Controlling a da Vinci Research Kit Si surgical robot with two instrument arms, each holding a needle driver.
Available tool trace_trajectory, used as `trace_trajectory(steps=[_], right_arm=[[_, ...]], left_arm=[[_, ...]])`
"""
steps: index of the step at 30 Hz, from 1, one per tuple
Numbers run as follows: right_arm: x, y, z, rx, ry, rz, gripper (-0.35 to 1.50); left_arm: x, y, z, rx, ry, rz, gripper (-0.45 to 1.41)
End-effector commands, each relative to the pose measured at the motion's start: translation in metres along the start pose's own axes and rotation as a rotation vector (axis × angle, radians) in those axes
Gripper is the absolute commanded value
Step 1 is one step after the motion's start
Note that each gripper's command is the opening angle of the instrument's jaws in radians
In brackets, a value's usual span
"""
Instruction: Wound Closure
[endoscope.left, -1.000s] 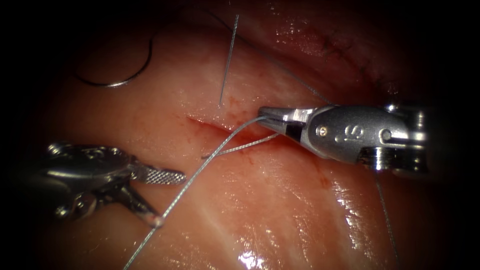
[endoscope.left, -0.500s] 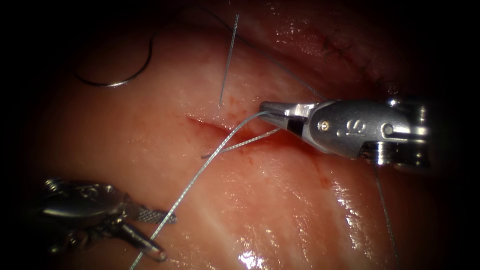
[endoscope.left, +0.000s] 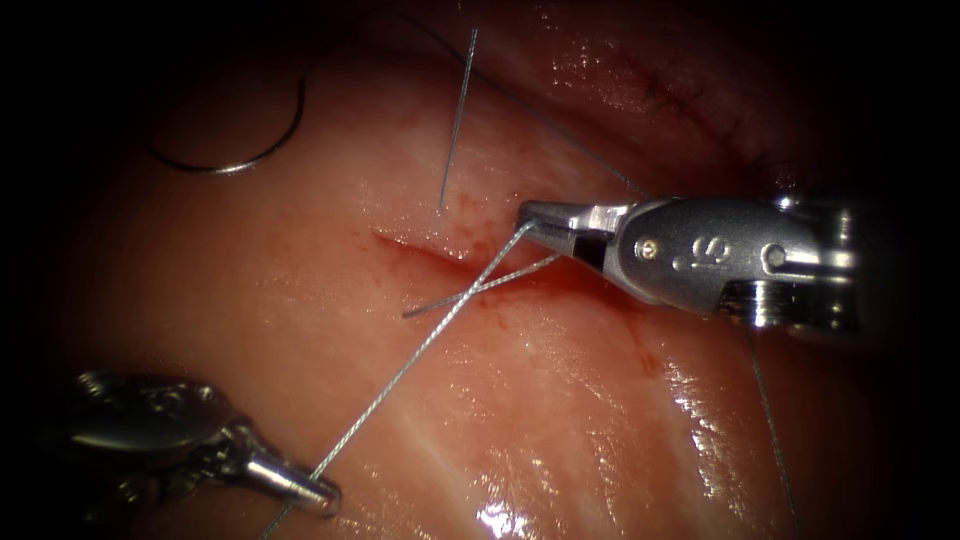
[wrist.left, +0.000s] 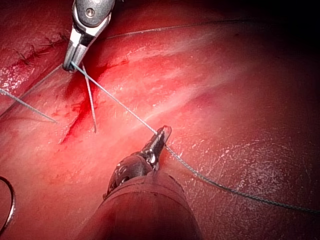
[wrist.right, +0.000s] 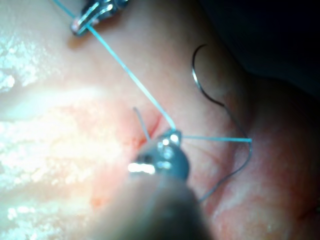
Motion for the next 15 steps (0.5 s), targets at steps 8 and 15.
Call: trace_trajectory(steps=[8, 15], right_arm=[[0.0000, 0.0001, 0.0008, 0.002, 0.001, -0.003, -0.35], [0.0001, 0.0000, 0.0007, 0.002, 0.001, -0.003, -0.35]], left_arm=[[-0.0010, -0.0001, 0.0007, -0.009, -0.018, 0.038, 0.07], [-0.0010, -0.0001, 0.0010, -0.009, -0.022, 0.123, 0.67]])
